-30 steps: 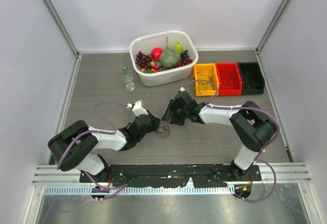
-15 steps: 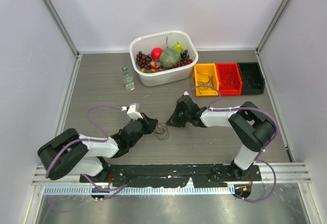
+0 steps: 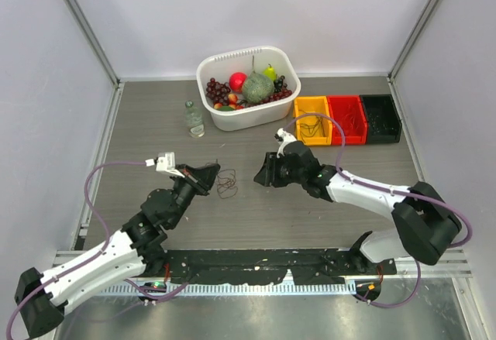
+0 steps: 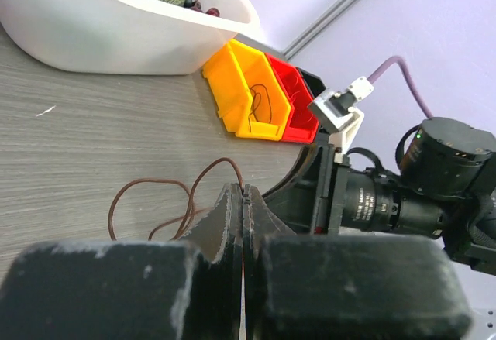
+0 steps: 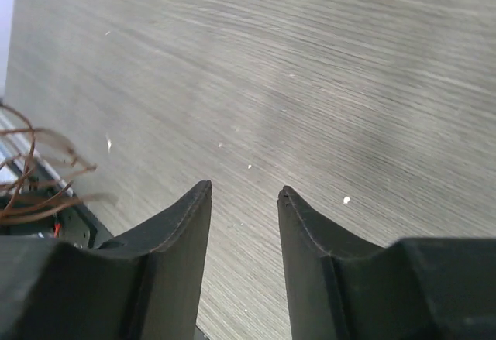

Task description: Untangle the cables

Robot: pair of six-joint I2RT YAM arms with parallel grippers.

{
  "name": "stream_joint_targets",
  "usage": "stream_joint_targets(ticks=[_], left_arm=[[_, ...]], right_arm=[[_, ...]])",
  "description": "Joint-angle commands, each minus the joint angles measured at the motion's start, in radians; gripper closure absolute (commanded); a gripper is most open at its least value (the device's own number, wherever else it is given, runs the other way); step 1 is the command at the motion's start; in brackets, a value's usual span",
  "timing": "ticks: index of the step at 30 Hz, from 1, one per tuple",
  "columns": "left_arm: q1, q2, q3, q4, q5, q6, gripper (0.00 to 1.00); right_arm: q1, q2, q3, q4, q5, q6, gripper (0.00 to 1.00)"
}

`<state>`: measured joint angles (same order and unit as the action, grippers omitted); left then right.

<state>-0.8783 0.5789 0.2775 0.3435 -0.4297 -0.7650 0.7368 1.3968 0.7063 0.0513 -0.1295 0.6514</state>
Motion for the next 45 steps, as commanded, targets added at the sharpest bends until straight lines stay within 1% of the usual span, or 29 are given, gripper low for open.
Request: stream_joint_targets(ticks=[1,4,5,10,15,22,25,27,31,32,34,35,36,37,38,40,41,42,43,44,45], left_arm=[[0.004,-0.059,0.069,-0.193,0.058,0.036,1.0],[0.006,-0.068,0.088,-0.208,0.115,0.05,1.0],[0.006,-0.067,0.095,-0.21,0.133,0.052,1.0],[0.006,-0.045,0.126,-0.215,0.219,0.058,1.0],[0.006,-0.028,0.14,-0.209,0.258,0.056,1.0],[0.006,-0.004,0.143,-0.182,0.301,0.05,1.0],[0.006,0.001,0.146,-0.178,0.309,0.05,1.0],[0.006,0.002,0.147,-0.179,0.307,0.05,1.0],[0.006,-0.013,0.152,-0.207,0.281,0.058,1.0],[0.006,-0.02,0.15,-0.215,0.272,0.059,1.0],[0.005,-0.034,0.149,-0.222,0.261,0.066,1.0],[0.006,-0.042,0.155,-0.234,0.25,0.067,1.0],[0.006,-0.051,0.163,-0.254,0.231,0.069,1.0],[0.006,-0.063,0.173,-0.296,0.18,0.067,1.0],[0.006,-0.086,0.183,-0.337,0.137,0.066,1.0],[0.005,-0.128,0.209,-0.444,0.01,0.053,1.0],[0.006,-0.151,0.221,-0.495,-0.065,0.044,1.0],[0.006,-0.174,0.23,-0.552,-0.136,0.043,1.0],[0.006,-0.195,0.242,-0.604,-0.191,0.043,1.0],[0.006,-0.218,0.252,-0.645,-0.251,0.036,1.0],[0.006,-0.24,0.256,-0.69,-0.3,0.029,1.0]], right_arm=[[0.004,-0.093,-0.031,0.113,-0.131,-0.213,0.52],[0.004,-0.134,-0.047,0.197,-0.22,-0.251,0.49],[0.004,-0.136,-0.042,0.206,-0.269,-0.266,0.49],[0.004,-0.122,-0.004,0.203,-0.375,-0.329,0.5],[0.007,-0.121,-0.008,0.249,-0.485,-0.329,0.48],[0.03,-0.068,0.012,0.298,-0.498,-0.32,0.46],[0.036,-0.044,0.025,0.312,-0.502,-0.314,0.49],[0.041,-0.03,0.033,0.314,-0.502,-0.312,0.53],[0.042,-0.065,0.018,0.268,-0.394,-0.326,0.79],[0.042,-0.08,0.0,0.268,-0.36,-0.323,0.9],[0.042,-0.1,-0.02,0.268,-0.335,-0.315,0.99],[0.042,-0.113,-0.028,0.248,-0.3,-0.303,0.99],[0.042,-0.145,-0.043,0.236,-0.212,-0.293,0.99],[0.042,-0.165,-0.069,0.217,-0.097,-0.279,0.99],[0.041,-0.217,-0.086,0.203,-0.019,-0.268,0.99],[0.042,-0.309,-0.126,0.142,0.239,-0.221,0.99],[0.041,-0.349,-0.151,0.092,0.396,-0.198,0.99],[0.041,-0.42,-0.162,0.061,0.462,-0.159,0.99],[0.041,-0.486,-0.189,0.017,0.582,-0.144,0.99],[0.041,-0.528,-0.198,-0.007,0.626,-0.124,0.99],[0.041,-0.595,-0.211,-0.074,0.724,-0.11,0.99]])
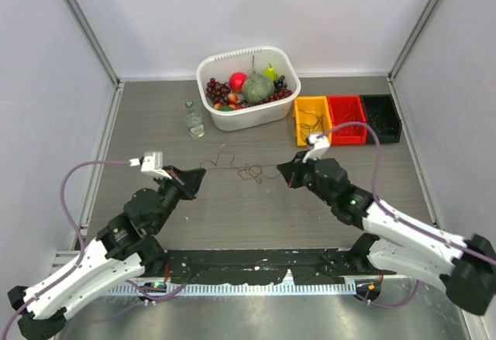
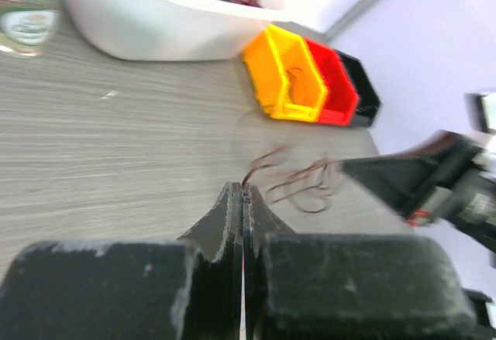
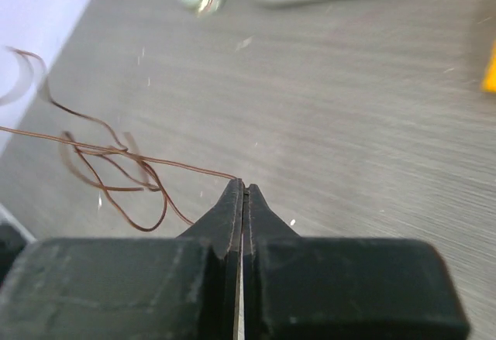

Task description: Untangle the cables

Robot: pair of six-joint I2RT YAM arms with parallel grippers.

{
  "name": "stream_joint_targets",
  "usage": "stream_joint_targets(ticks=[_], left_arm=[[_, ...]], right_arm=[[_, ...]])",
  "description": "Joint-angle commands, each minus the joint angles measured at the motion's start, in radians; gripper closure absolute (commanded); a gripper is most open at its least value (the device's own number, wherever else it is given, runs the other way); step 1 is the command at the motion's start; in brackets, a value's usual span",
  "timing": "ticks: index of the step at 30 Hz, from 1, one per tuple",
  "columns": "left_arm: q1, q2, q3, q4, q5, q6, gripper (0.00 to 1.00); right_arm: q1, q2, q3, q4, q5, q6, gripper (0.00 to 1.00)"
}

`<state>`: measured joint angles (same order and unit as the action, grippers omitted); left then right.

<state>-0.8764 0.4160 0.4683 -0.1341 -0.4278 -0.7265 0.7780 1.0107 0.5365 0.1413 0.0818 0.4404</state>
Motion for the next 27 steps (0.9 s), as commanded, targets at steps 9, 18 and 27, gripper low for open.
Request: stream_joint_targets(ticks=[9,18,27], left_arm=[[0.004,-0.295,0.098,-0.424,-0.543,-0.027,1.0],[0.004,-0.096,0.033,-0.129,-0.056,0.044,0.63],[0.004,0.352,-0.02,0.318,0.423,0.097,0.21]], right_arm=[[-0.005,-0.443,-0.027,-0.387,0.738,0.121,0.99],[-0.005,-0.328,0.062,-0.269,0.232,-0.06,0.99],[-0.003,-0.175,0.092,-0.147,-0.269,-0.016,0.99]])
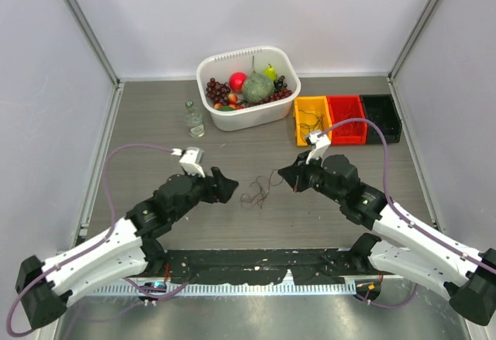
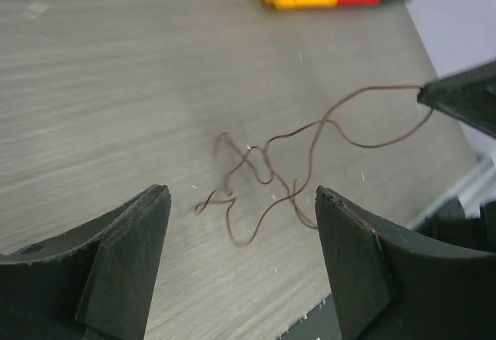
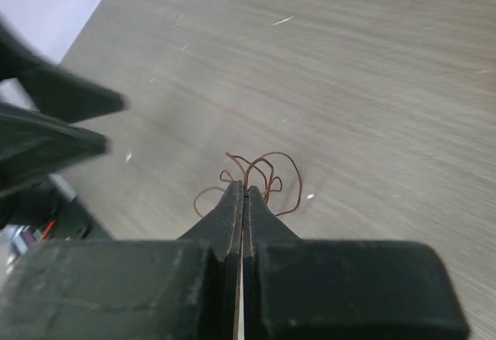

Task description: Untangle the cables

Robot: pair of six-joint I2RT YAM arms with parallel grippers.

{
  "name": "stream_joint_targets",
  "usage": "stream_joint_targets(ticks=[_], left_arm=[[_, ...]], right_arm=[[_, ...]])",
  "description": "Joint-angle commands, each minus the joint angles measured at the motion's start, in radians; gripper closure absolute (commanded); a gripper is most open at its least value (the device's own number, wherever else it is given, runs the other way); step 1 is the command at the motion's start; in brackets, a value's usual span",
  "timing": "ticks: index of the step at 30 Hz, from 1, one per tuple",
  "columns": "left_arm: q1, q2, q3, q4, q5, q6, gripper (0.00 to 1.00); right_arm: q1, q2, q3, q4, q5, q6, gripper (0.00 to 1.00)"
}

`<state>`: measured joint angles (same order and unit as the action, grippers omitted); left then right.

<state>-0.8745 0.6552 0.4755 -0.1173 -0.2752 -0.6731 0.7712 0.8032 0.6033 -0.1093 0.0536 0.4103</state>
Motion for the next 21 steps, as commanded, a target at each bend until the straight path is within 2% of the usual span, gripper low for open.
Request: stream_joint_targets(ticks=[1,9,15,16,21], left_arm=[[0.003,0.148,-0.031,0.341,0.33,0.053,0.2],[0.009,0.354,-0.008,0.45,0.41,0.112,0.2],[0.009,0.464,0.023,0.487,0.436,0.153,0.28],[0.009,0.478,0.028,0.485,0.432,0.165,0.3],[0.009,0.506,0.046,0.475,0.407,0.19,0.62]], right_arm=[[0.004,0.037,0.023,0.14,-0.253,0.021,0.99],[0.002,0.102,0.023,0.194,-0.321,0.061,0.99],[0.002,0.111,0.032,0.2,-0.339,0.064,0.99],[0.002,0.113,0.032,0.201,-0.343,0.064,0.99],[0.002,0.108,0.032,0.197,-0.34,0.059,0.99]])
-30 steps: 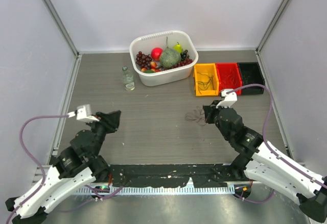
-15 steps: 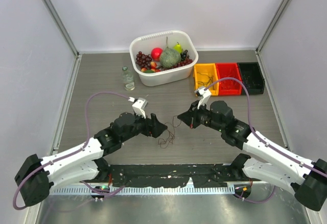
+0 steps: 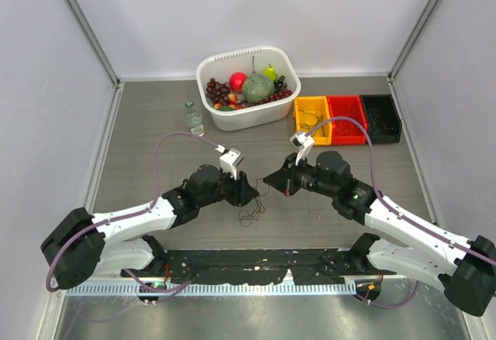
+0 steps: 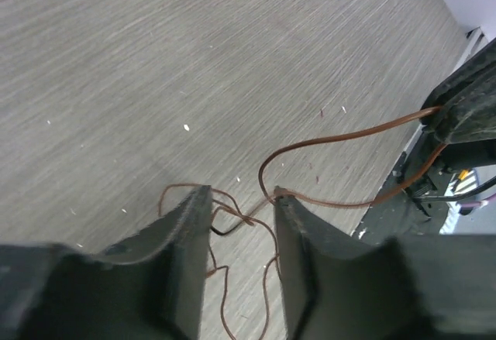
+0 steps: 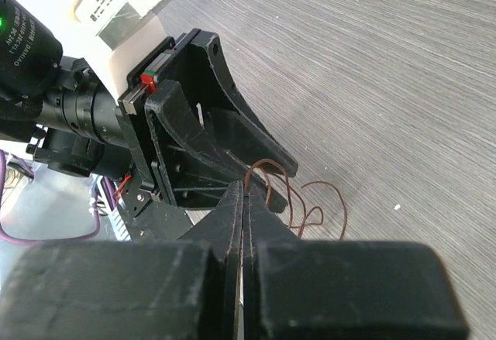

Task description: Untangle the cables

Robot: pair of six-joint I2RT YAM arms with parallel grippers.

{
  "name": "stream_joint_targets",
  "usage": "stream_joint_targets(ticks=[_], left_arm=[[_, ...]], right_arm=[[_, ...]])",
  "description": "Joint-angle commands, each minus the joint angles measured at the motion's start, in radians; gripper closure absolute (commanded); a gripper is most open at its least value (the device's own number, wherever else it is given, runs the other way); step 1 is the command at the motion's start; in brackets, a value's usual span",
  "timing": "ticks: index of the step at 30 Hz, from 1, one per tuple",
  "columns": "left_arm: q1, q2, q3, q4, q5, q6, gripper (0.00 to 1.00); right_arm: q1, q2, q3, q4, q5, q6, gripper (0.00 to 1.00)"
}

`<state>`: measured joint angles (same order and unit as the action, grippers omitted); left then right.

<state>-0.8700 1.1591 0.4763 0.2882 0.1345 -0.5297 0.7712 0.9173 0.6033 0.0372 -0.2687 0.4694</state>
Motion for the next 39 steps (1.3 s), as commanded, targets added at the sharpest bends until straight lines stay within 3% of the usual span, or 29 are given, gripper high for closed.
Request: stream_joint_targets(ticks=[1,4,6,8,10,11,13,15,19,28,36,39], left_arm=[[0.005,-0.002,0.041,0.078,-0.01,0.048,0.68],[0.005,-0.016,0.035,0.092,-0.027,0.046,0.9],[0.005,-0.025,0.044,0.077,-0.035,0.045,0.99],[0.005,-0.033,0.05,0.051,-0.035,0.043,1.0],[0.005,-0.041,0.05,0.036,-0.038,0.034,1.0],[0.005,-0.048,0.048,0.031,-0.038,0.027,1.0],[0.005,-0.061,0.039,0.035,-0.039,0.01,1.0],[0.005,-0.073,0.03,0.049,-0.041,-0.012,1.0],[0.005,-0.088,0.027,0.043,-0.045,-0.033,1.0],[0.005,-0.124,0.028,0.022,-0.03,-0.058,1.0],[0.003,-0.137,0.028,0.035,0.005,-0.078,1.0],[0.005,-0.131,0.033,0.037,0.028,-0.079,1.0]], right_arm=[[-0.001,-0.006,0.03,0.05,-0.018,0.0,0.99],[0.0,-0.006,0.029,0.052,-0.024,0.005,0.99],[0.002,-0.001,0.035,0.04,0.003,0.0,0.99],[0.002,0.0,0.05,-0.008,0.043,-0.011,0.99],[0.002,0.005,0.067,-0.069,0.117,-0.018,0.89],[0.002,0.011,0.07,-0.089,0.118,-0.026,0.76],[0.002,0.025,0.064,-0.102,0.097,-0.029,0.61],[0.002,0.044,0.047,-0.096,0.037,-0.028,0.55],[0.002,0.078,-0.003,-0.08,-0.047,-0.026,0.52],[0.002,0.069,-0.092,-0.014,0.079,-0.017,0.45],[0.002,0.118,-0.137,0.173,0.117,0.092,0.49],[0.002,0.159,-0.129,0.214,0.124,0.101,0.55]])
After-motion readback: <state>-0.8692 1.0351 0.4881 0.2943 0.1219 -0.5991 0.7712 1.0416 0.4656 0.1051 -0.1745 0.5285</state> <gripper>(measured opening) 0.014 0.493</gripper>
